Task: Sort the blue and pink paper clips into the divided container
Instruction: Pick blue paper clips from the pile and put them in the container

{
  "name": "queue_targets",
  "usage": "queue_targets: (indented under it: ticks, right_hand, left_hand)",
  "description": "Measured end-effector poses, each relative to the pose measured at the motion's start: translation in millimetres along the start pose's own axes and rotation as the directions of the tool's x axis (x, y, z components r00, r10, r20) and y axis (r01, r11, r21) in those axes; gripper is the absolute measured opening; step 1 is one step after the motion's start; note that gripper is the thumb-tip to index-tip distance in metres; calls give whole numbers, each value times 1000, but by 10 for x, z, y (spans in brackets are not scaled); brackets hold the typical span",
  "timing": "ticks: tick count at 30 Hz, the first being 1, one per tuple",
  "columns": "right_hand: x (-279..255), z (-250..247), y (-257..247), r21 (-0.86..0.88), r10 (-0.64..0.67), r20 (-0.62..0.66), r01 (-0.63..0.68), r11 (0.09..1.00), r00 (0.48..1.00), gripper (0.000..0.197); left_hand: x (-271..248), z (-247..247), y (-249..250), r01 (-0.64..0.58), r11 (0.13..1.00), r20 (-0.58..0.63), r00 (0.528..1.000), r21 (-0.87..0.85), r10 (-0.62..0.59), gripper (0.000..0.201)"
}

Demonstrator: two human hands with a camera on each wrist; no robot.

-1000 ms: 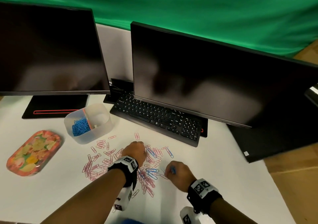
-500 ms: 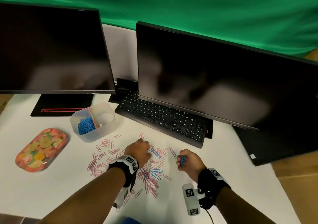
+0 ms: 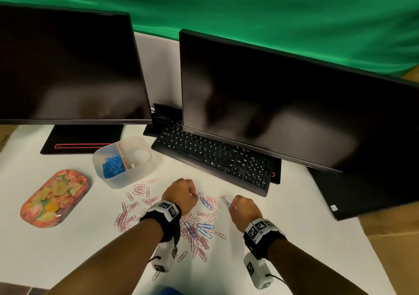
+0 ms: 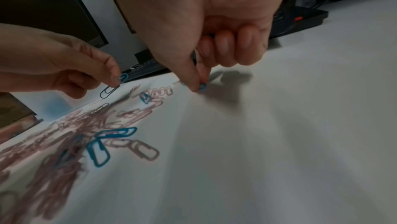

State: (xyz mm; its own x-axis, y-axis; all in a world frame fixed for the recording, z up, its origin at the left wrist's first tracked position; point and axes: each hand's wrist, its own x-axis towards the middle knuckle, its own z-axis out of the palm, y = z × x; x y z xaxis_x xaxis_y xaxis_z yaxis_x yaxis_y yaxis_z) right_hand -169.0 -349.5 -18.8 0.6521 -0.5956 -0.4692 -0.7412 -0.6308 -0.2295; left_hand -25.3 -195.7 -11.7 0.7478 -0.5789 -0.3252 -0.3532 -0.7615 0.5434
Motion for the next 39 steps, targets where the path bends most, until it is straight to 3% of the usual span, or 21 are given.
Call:
queue_targets:
  ticks: [6, 10, 12, 15, 16, 18, 19, 20, 21, 22, 23, 24, 26, 28, 31, 39]
  right_hand:
    - [86, -18, -66, -44, 69, 118, -64, 997, 991, 24]
    - [-9, 3, -53, -36, 32, 167, -26, 999, 985, 26]
    - [-85, 4, -49, -22, -5, 188, 9, 1000, 982, 30]
    - [-150, 0, -13, 175, -98, 163, 69, 982, 982, 29]
    - [-165, -3, -2, 260, -99, 137, 61, 964, 986, 34]
    - [-160, 6, 39, 354, -59, 73, 30, 935, 996, 36]
    - [-163, 8, 64, 359, -41, 44, 23, 933, 998, 33]
    - [-174, 14, 91, 338, -34, 20, 25, 941, 999, 26]
    - [-200, 11, 114, 298, -45, 1, 43, 954, 999, 18]
    - [-231, 12, 127, 251, -79, -2, 76, 965, 997, 14]
    - [-267, 21, 140, 201, -124, 6, 120, 972, 992, 18]
    - [-295, 42, 147, 149, -174, 11, 171, 974, 985, 25]
    - [-331, 94, 165, 38, -262, 12, 262, 964, 965, 35]
    - [-335, 126, 178, -53, -318, 18, 319, 946, 948, 33]
    - [-316, 125, 183, -161, -363, 67, 369, 915, 929, 28]
    - [-294, 153, 28, -230, -268, 178, 305, 924, 947, 27]
  left_hand:
    - [-26, -115, -24, 83, 915, -53, 992, -396, -113, 13]
    - [-18, -87, -35, 172, 828, 104, 985, -534, -137, 20]
    - [-9, -80, -16, 282, 672, 209, 959, -685, -191, 27]
    - [-38, -92, 27, 392, 281, 345, 916, -876, -203, 26]
    - [-43, -85, 37, 417, 190, 383, 904, -889, -191, 23]
    - [-35, -70, 64, 454, 131, 430, 885, -881, -177, 18]
    - [-24, -58, 79, 457, 188, 426, 886, -870, -183, 16]
    - [-14, -39, 87, 428, 333, 386, 903, -840, -188, 14]
    - [1, -17, 101, 353, 555, 312, 934, -753, -171, 11]
    - [5, 3, 101, 226, 784, 222, 968, -578, -116, 6]
    - [-1, 25, 106, 68, 937, 159, 987, -341, -14, 5]
    - [-9, 49, 103, -75, 990, 151, 984, -116, 93, 11]
    - [-9, 97, 94, -275, 947, 208, 948, 168, 239, 22]
    - [-8, 111, 88, -355, 888, 261, 923, 293, 283, 25]
    - [6, 126, 66, -369, 858, 265, 921, 356, 286, 18]
    - [-45, 114, -12, -317, 888, 263, 936, 332, 236, 12]
